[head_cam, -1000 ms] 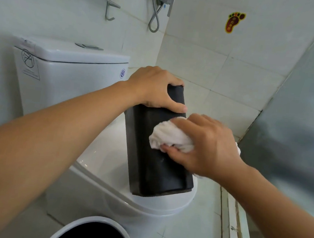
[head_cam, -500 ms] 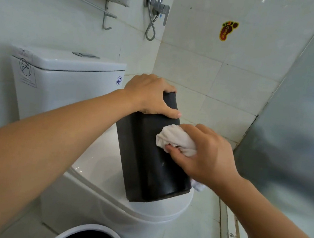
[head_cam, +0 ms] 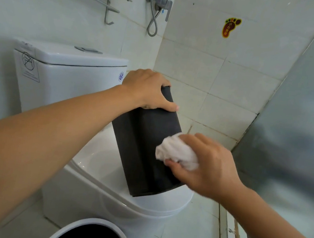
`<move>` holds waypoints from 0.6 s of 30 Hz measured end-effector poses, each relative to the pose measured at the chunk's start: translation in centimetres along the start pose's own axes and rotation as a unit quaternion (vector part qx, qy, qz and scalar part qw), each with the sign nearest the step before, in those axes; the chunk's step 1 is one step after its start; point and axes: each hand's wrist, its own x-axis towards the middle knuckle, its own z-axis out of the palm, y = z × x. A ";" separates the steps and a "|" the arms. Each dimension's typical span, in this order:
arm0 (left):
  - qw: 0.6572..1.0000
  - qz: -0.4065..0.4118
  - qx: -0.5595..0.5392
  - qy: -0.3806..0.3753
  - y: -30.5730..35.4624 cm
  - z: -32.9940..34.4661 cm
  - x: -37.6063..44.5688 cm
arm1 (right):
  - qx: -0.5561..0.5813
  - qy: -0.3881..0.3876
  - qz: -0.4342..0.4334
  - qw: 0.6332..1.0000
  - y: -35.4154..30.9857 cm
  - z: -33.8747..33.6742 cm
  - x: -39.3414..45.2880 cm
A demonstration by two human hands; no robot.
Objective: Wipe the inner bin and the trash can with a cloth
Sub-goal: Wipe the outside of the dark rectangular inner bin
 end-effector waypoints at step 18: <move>0.999 0.005 0.040 0.012 0.2 0.3 0.3 | -0.044 -0.026 0.101 0.994 1.6 -0.6 1.1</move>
